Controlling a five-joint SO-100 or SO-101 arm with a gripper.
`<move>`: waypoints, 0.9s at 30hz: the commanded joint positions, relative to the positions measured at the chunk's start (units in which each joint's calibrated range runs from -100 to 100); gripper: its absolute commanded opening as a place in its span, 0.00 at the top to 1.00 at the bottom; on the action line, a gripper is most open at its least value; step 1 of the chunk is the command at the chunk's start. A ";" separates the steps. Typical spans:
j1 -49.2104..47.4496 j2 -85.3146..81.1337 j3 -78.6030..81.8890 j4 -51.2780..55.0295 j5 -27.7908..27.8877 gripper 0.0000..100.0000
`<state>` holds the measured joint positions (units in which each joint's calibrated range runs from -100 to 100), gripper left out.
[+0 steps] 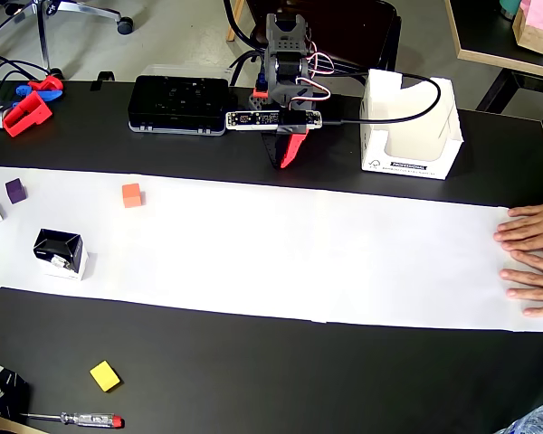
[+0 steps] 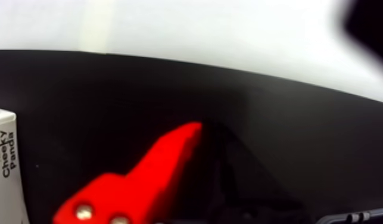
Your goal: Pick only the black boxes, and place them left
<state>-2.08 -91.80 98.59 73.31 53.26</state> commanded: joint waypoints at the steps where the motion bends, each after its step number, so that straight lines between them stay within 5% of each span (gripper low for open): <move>1: 2.29 -0.30 0.79 0.14 0.11 1.00; 27: 2.38 0.01 0.70 0.14 0.11 1.00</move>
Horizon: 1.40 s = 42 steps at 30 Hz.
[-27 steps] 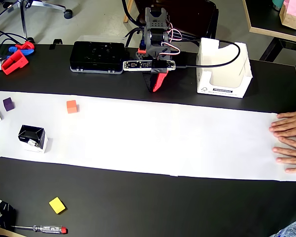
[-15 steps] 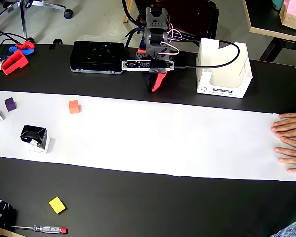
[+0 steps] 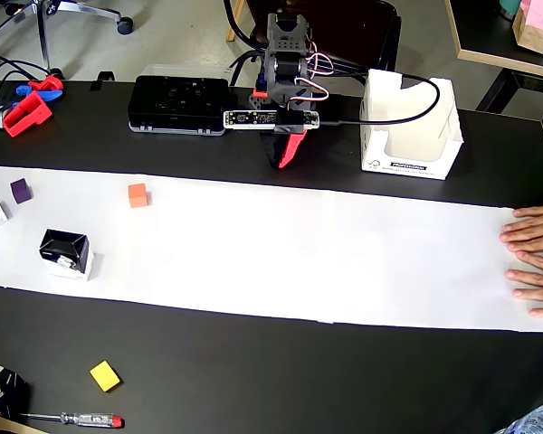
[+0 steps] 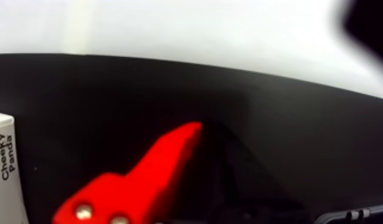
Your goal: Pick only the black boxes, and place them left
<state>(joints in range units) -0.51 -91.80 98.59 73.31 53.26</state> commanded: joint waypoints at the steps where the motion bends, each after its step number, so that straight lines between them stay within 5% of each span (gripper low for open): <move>1: 0.81 0.01 0.44 0.14 0.11 1.00; 33: 0.72 1.91 -3.64 0.30 0.16 0.96; 42: 1.33 12.66 -10.91 0.22 0.53 0.76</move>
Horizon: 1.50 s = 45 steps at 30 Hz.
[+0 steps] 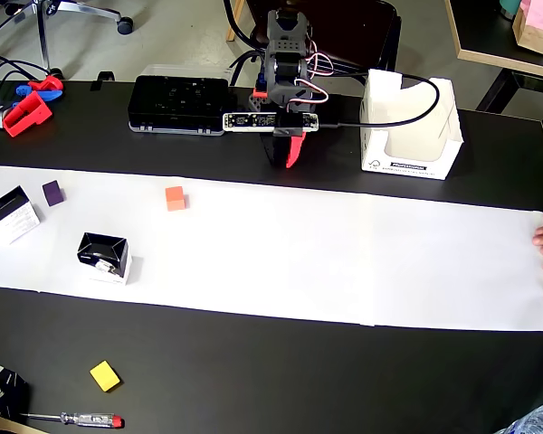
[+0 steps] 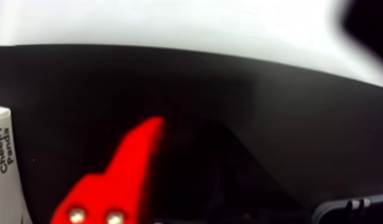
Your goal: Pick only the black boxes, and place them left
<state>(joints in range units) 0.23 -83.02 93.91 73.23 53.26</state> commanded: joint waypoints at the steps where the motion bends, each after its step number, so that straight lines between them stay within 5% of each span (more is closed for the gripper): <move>1: 0.59 4.75 -7.03 0.30 0.53 0.75; 20: 5.62 28.22 -34.78 0.94 0.63 0.53; 28: 9.17 39.44 -59.69 17.08 0.69 0.43; 33: 11.07 45.37 -72.90 25.34 0.69 0.43; 45: 15.92 53.27 -89.21 25.82 -0.84 0.43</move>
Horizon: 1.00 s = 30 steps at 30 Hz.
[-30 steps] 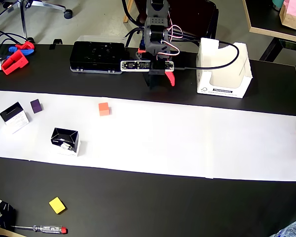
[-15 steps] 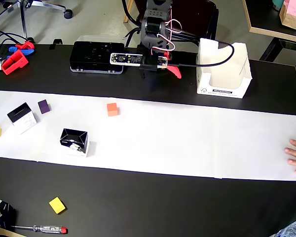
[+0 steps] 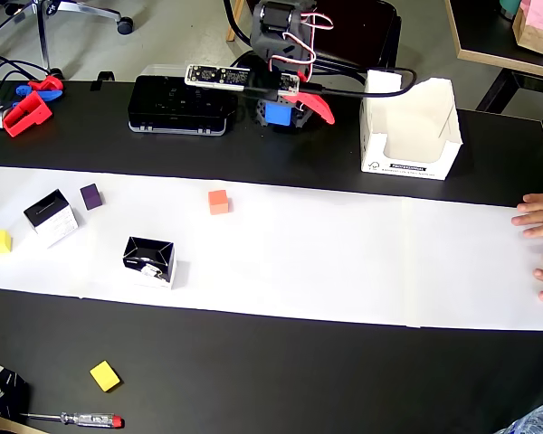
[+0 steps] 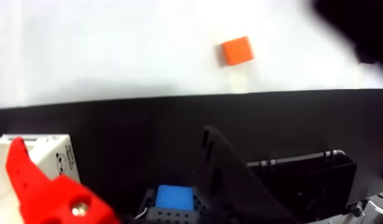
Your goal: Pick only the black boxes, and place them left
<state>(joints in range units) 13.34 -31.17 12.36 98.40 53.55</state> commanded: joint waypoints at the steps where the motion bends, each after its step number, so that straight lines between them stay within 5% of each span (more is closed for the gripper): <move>1: 2.90 2.13 -8.28 0.65 -1.29 0.43; 5: 2.99 5.69 -12.00 0.65 -2.34 0.43; 18: 0.57 19.12 -29.02 0.41 -25.13 0.43; 30: 4.29 33.27 -37.62 -0.70 -34.34 0.43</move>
<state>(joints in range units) 15.00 0.66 -16.95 98.65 22.20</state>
